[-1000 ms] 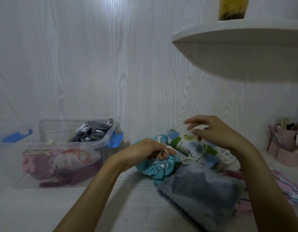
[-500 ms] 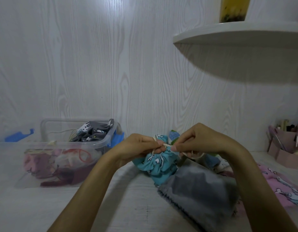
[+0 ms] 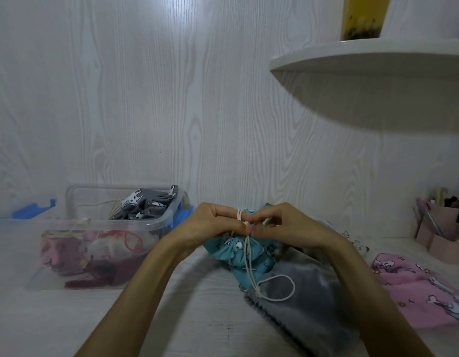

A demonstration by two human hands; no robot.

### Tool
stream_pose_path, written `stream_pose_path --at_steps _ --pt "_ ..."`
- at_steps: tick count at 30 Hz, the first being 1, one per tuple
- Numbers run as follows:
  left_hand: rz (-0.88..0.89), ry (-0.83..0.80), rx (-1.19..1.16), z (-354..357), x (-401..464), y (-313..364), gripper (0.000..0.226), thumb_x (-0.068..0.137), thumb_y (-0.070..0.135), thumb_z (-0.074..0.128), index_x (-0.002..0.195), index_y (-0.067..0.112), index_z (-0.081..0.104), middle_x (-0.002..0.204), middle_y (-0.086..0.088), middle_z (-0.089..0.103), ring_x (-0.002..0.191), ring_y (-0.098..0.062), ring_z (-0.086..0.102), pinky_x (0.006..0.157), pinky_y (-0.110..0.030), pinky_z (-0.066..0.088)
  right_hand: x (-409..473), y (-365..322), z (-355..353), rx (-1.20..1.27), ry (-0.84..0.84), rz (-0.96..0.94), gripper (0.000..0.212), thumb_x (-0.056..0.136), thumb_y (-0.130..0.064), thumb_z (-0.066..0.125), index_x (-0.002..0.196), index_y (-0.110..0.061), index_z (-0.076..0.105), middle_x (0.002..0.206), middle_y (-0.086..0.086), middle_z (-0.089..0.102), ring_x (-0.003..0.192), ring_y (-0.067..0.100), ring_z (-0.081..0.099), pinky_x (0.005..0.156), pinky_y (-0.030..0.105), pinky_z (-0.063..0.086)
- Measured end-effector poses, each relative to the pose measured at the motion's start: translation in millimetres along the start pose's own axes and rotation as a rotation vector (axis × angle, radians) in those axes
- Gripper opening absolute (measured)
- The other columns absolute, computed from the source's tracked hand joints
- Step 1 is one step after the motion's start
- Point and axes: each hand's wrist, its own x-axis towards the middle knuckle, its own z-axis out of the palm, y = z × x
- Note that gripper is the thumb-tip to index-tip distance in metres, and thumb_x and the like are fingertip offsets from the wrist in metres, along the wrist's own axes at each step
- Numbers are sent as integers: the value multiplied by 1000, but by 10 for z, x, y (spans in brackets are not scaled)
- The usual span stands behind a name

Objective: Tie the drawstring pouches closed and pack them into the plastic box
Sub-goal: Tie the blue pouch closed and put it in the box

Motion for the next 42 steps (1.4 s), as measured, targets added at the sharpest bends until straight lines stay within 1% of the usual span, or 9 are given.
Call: stream_pose_path --at_steps 6,13,20,24,27,29,34,39,42 --pt "65 115 120 -28 -74 73 20 68 -1 78 88 4 77 84 -13 75 85 -21 72 81 -24 57 10 13 -26 16 -31 53 9 83 -21 68 88 -19 75 91 2 71 92 23 63 86 33 49" --pt "289 374 363 99 -3 -23 13 69 13 81 81 19 78 74 5 75 68 -5 71 65 -22 57 -4 20 -26 135 -22 172 18 92 -25 57 89 -23 74 94 0 73 86 9 65 81 26 52" --pt "315 356 213 118 -33 -18 13 68 12 82 79 13 76 72 -1 75 65 -18 73 64 -30 60 63 111 51 305 -43 223 26 91 -29 58 115 -24 67 110 -2 71 103 12 65 94 28 50" --pt "294 306 197 58 -21 -20 17 66 13 83 81 10 77 75 -4 75 69 -17 73 68 -27 59 48 157 98 497 19 282 18 83 -25 67 98 -17 74 88 0 74 76 8 68 65 17 52" --pt "249 221 113 17 -24 -8 18 68 11 80 86 8 76 79 -6 76 75 -17 73 71 -23 58 28 166 89 586 98 292 14 79 -25 71 86 -13 76 79 -1 74 70 7 66 64 20 48" --pt "213 177 74 29 -20 -7 16 73 10 76 89 8 76 80 -5 76 76 -14 73 68 -17 56 38 128 93 463 222 258 9 79 -22 71 76 -15 73 66 -6 70 65 7 63 60 21 48" --pt "122 147 -12 62 -4 6 13 82 14 70 92 8 75 82 -5 76 74 -10 72 65 -14 55 26 11 77 -442 693 103 12 75 -30 66 71 -20 60 66 -7 63 62 11 59 61 28 49" --pt "65 138 -76 -12 2 37 20 86 16 65 98 3 74 88 -9 75 77 -13 71 67 -16 56 -101 85 -164 -434 812 144 7 80 -18 68 84 -23 69 85 -4 69 73 13 59 63 24 41" --pt "27 127 -130 -37 17 33 18 89 16 61 96 5 73 86 -7 75 76 -11 71 68 -15 56 -204 239 -377 -428 640 362 19 74 -16 74 89 -27 70 96 -1 69 80 15 59 69 27 45"
